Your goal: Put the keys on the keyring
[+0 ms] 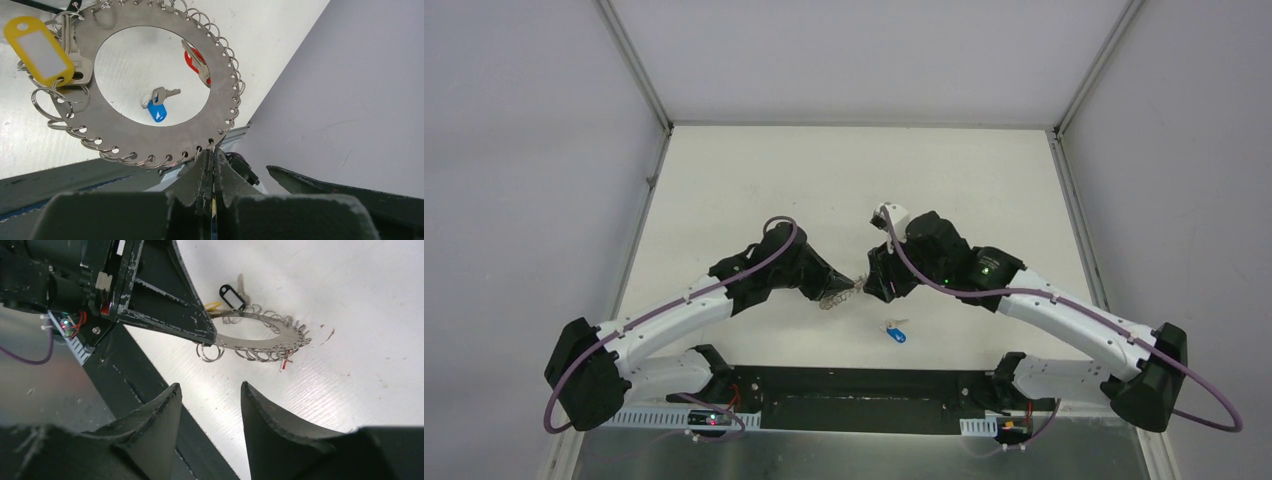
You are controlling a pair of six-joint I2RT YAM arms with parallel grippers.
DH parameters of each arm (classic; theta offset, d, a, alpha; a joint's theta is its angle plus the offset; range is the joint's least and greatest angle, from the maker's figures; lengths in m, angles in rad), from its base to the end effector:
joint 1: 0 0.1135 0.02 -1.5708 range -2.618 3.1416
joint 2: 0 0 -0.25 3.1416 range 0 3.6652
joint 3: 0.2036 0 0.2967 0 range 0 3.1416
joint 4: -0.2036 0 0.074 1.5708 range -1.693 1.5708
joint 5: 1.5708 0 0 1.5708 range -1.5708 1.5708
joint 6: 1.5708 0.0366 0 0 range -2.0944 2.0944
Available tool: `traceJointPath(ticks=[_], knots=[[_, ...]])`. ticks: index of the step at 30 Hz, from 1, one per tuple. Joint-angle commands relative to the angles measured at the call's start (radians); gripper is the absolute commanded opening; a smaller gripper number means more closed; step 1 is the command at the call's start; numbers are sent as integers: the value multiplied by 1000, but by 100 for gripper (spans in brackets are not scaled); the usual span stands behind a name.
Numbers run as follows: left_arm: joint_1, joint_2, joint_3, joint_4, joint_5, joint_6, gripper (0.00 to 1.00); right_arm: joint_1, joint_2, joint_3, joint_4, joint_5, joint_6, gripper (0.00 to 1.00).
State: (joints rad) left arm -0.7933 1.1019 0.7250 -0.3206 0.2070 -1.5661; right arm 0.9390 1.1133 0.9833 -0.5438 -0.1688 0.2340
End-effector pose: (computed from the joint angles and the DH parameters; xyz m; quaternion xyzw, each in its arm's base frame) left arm 0.1935 -0.2073 0.2148 -0.2992 0.8513 -0.4246 0.0738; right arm 0.1672 0.2389 0.2909 -0.3443 0.8301 0.3024 0.3178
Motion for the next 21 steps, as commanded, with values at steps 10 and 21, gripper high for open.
traceJointPath(ticks=[10,21], knots=[[-11,-106,-4,-14,-71,-174,0,105,112,102,20,211,-71,58],[-12,-108,7,-10,-69,-178,0,144,158,116,-4,333,-45,65]])
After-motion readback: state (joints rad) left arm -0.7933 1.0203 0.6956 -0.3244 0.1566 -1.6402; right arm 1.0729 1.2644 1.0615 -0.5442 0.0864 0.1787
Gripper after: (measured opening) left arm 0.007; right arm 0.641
